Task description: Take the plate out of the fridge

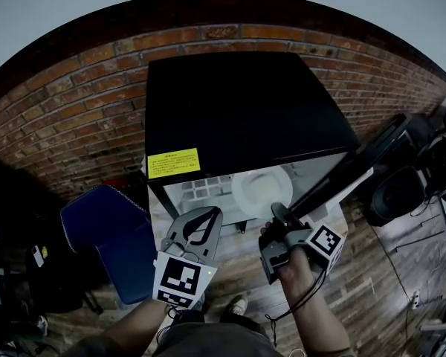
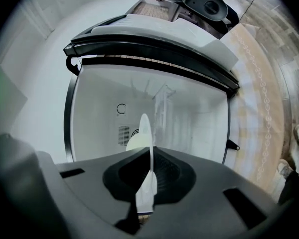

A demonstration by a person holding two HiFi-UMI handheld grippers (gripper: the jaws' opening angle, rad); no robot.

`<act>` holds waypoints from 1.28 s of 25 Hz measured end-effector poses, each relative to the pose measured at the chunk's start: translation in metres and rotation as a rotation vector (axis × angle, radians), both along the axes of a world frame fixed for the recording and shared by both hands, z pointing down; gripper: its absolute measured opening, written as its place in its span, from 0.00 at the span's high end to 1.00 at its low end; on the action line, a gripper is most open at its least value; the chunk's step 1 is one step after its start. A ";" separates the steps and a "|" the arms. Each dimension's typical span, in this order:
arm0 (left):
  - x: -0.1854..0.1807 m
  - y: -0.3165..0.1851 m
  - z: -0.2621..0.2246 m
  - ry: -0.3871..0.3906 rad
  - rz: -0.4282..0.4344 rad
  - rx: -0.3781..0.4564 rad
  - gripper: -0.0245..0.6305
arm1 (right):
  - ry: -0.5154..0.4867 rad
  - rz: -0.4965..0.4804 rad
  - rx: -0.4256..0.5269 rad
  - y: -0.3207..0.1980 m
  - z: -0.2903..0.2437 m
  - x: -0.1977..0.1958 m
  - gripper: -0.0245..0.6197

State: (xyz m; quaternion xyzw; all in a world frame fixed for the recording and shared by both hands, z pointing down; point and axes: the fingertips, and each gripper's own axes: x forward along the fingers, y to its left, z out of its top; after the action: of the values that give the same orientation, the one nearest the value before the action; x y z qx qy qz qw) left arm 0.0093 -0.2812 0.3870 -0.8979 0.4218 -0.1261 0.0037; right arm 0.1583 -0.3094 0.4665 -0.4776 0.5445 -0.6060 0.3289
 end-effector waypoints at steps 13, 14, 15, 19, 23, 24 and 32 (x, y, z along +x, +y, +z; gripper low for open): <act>-0.001 0.016 -0.026 0.038 0.022 0.067 0.93 | -0.015 0.011 0.091 0.045 -0.069 0.005 0.91; 0.000 0.018 -0.027 0.039 0.025 0.071 0.93 | -0.015 0.013 0.098 0.050 -0.073 0.005 0.91; 0.000 0.019 -0.028 0.040 0.028 0.075 0.93 | -0.014 0.017 0.104 0.055 -0.077 0.005 0.91; 0.002 0.026 -0.033 0.053 0.038 0.085 0.93 | -0.017 0.036 0.122 0.074 -0.089 0.008 0.91; 0.006 0.033 -0.037 0.055 0.058 0.097 0.93 | -0.024 0.059 0.135 0.094 -0.097 0.015 0.91; 0.008 0.035 -0.038 0.054 0.064 0.099 0.93 | -0.027 0.065 0.139 0.099 -0.099 0.017 0.91; 0.019 0.042 -0.039 0.055 0.106 0.101 0.93 | -0.011 0.106 0.153 0.131 -0.104 0.031 0.91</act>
State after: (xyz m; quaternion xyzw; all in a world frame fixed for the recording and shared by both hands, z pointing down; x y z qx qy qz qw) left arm 0.0282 -0.2396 0.3480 -0.9207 0.3795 -0.0794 0.0440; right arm 0.1891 -0.1779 0.3625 -0.4760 0.5613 -0.5470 0.3990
